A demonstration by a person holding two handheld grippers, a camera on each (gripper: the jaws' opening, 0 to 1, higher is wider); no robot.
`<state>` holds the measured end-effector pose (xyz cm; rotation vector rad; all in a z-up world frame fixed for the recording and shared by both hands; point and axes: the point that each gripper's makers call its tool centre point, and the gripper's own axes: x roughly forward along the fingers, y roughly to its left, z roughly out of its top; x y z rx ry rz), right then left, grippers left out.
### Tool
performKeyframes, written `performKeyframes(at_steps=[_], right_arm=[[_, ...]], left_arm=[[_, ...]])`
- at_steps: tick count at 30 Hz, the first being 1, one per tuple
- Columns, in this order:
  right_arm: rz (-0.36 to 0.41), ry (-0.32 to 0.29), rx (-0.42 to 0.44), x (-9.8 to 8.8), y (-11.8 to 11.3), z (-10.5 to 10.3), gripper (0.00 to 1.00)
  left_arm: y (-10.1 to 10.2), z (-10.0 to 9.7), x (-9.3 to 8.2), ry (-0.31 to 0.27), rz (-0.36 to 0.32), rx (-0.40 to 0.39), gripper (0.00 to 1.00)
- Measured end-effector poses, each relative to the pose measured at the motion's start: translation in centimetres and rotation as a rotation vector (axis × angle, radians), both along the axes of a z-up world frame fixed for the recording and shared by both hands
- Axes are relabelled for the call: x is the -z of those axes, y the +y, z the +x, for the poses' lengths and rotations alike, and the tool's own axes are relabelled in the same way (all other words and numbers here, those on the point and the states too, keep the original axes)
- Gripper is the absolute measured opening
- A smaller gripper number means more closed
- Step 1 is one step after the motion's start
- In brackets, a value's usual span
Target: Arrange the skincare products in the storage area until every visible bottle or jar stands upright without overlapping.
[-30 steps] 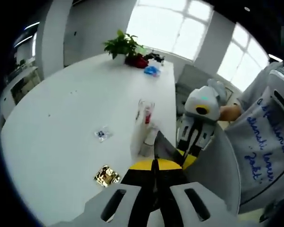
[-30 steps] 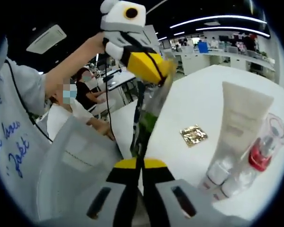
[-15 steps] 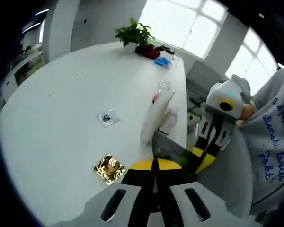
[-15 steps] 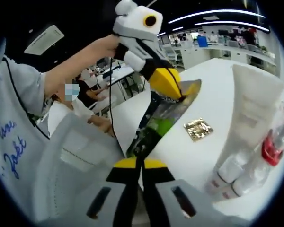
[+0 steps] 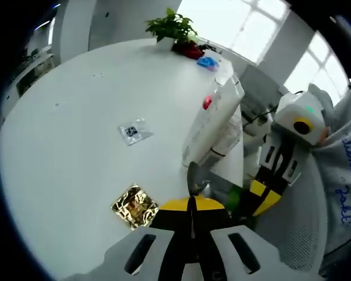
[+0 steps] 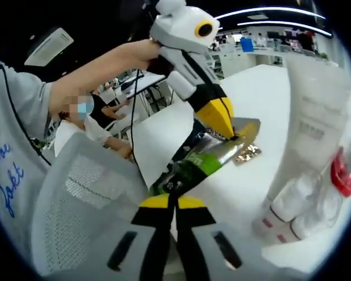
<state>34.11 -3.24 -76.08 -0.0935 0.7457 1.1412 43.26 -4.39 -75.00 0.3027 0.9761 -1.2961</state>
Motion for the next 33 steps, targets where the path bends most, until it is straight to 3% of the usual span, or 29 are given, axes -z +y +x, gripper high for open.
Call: performKeyframes(at_steps=[7,15,33], right_arm=[[-0.036,0.013,0.021,1.2,-0.7,0.3,0.02],[-0.097,0.000,0.021,2.2,-1.0,0.6,0.02],[-0.197,-0.004,0.008,4.2,-1.3,1.0,0.02]], left_arm=[[-1.0,-0.7,0.9,0.008,0.020,0.001,0.00],[-0.9,0.7,2.2,0.016,0.040,0.005,0.00],[-0.9,1.5,4.3,0.019,0.072,0.017,0.00]])
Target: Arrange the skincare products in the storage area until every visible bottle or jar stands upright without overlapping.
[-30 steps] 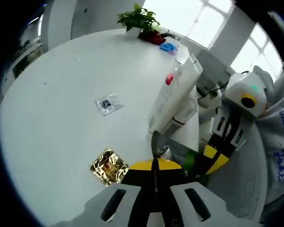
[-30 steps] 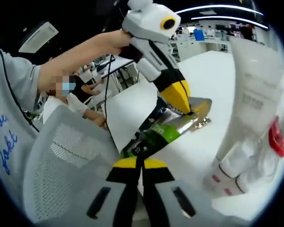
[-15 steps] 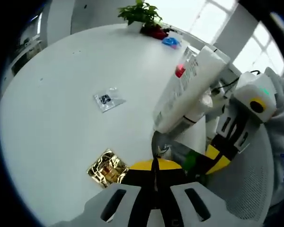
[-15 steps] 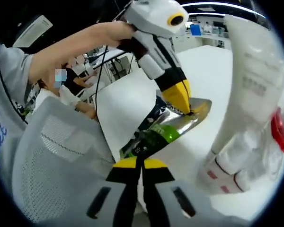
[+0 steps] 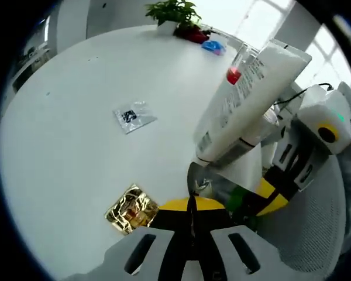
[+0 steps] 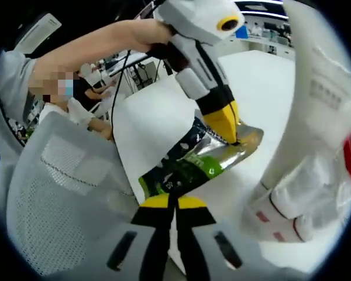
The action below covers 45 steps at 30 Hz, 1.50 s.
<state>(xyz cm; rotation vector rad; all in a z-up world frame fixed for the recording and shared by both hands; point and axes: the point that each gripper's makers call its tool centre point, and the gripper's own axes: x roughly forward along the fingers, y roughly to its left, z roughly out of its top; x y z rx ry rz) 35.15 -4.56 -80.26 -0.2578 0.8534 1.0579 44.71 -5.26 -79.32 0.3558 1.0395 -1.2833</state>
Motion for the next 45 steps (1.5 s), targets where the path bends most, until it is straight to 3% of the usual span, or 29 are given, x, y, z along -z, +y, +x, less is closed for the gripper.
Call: performKeyframes(at_steps=[9,23,37,41,45], right_arm=[[-0.088,-0.030,-0.027,1.3,-0.3,0.3,0.02],[-0.143,-0.051,-0.041,2.1,-0.9,0.5,0.05],[-0.174,-0.047,-0.012,1.5,-2.7,-0.3,0.10],[-0.203,-0.073,-0.001,1.1,-3.6,-0.7,0.10],[-0.170,-0.083,0.020,0.2,-3.4,-1.0,0.11]], left_arm=[[-0.1,0.4,0.9,-0.004,0.005,-0.002,0.00],[-0.9,0.7,1.7,-0.040,0.020,0.019,0.00],[-0.9,0.5,2.7,-0.101,0.075,0.110,0.00],[-0.9,0.5,2.9,-0.110,0.084,0.123,0.00],[-1.0,0.6,3.0,-0.110,0.090,0.127,0.00]])
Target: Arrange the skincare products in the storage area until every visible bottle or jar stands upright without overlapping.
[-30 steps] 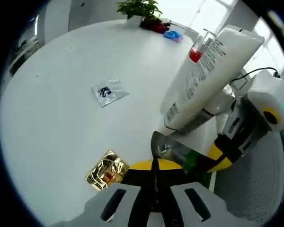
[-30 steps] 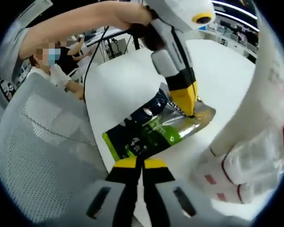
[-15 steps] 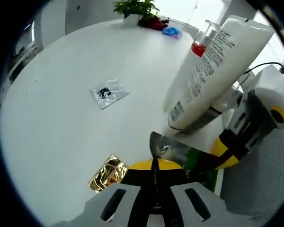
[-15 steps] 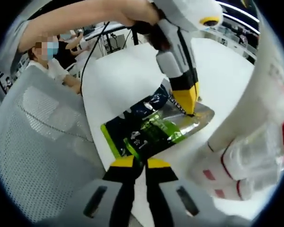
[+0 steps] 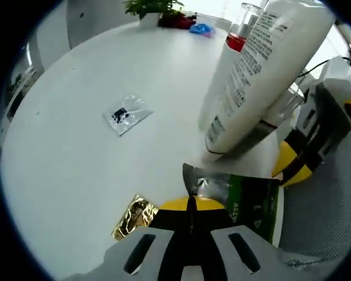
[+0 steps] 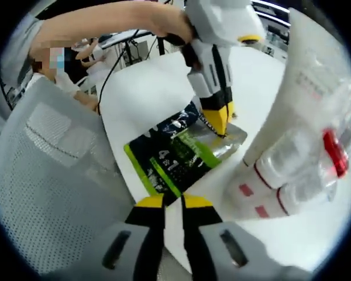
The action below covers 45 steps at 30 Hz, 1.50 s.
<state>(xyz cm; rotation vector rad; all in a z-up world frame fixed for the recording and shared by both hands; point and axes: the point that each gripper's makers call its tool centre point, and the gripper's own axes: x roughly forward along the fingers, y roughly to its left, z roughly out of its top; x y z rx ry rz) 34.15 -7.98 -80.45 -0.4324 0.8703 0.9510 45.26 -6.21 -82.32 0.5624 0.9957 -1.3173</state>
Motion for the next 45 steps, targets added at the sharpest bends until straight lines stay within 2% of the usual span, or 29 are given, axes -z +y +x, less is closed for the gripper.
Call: performKeyframes(at_steps=[5,15,22,32,34,37,38,42,45], right_arm=[[0.003,-0.029,-0.027,-0.2,1.2,0.3,0.13],[-0.057,-0.091,-0.100,1.1,3.3,1.9,0.22],[-0.077,-0.088,-0.132,1.8,4.2,1.9,0.28],[-0.098,-0.077,-0.124,2.4,4.4,2.3,0.28],[-0.109,-0.086,-0.128,2.4,4.4,2.3,0.28],[-0.111,-0.087,-0.125,2.4,4.3,2.3,0.28],[-0.109,-0.086,-0.122,2.4,4.3,2.3,0.28],[-0.107,-0.085,-0.107,2.5,4.2,2.4,0.30],[-0.110,-0.084,-0.098,2.5,4.1,2.5,0.32]], left_arm=[[0.2,0.2,0.1,0.000,-0.002,-0.017,0.00],[-0.1,0.4,0.1,-0.016,-0.005,-0.005,0.00],[-0.2,0.4,0.1,-0.010,-0.018,-0.015,0.00],[-0.6,0.8,0.0,-0.021,-0.039,-0.018,0.00],[-0.7,1.4,-0.1,-0.067,-0.049,-0.007,0.01],[-0.7,1.3,-0.1,-0.065,-0.052,-0.005,0.02],[-0.7,1.6,-0.2,-0.081,-0.061,-0.009,0.02],[-0.2,3.0,-1.7,-0.148,-0.087,-0.038,0.00],[0.6,3.7,-2.4,-0.150,-0.091,-0.066,0.05]])
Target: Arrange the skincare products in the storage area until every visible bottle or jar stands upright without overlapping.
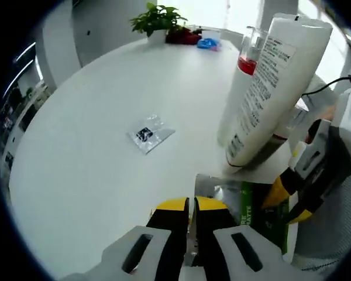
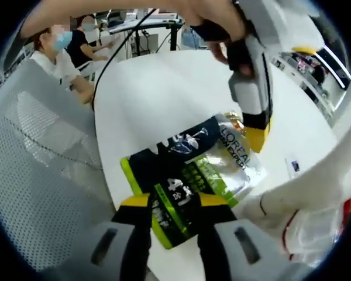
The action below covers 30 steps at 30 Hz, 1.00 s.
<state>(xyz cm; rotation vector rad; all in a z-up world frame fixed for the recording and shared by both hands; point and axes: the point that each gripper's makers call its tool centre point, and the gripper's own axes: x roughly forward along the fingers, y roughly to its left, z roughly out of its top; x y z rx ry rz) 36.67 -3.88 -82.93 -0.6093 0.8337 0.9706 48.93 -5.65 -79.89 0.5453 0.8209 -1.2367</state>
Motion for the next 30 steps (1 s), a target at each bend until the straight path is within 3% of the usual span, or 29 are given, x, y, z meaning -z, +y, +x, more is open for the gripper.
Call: performKeyframes(at_steps=[10,15,17,22,25,30], right_arm=[[-0.005,0.001,0.016,0.0,-0.2,0.2,0.35],[-0.010,-0.003,0.015,0.0,-0.3,0.3,0.36],[-0.009,0.001,0.022,0.0,-0.3,0.3,0.37],[-0.009,0.001,0.030,0.0,-0.4,0.4,0.37],[-0.008,0.000,0.036,0.0,-0.4,0.5,0.37],[-0.006,0.003,0.049,0.0,-0.5,1.0,0.37]], left_arm=[[3.9,0.8,1.3,-0.019,0.111,-0.025,0.06],[4.0,0.8,2.2,-0.022,0.136,-0.024,0.04],[3.9,1.4,2.2,-0.082,0.148,-0.007,0.03],[4.1,1.7,3.1,-0.075,0.188,0.004,0.04],[4.1,2.0,3.1,-0.047,0.167,-0.025,0.03],[4.3,2.9,3.0,-0.056,0.160,-0.041,0.03]])
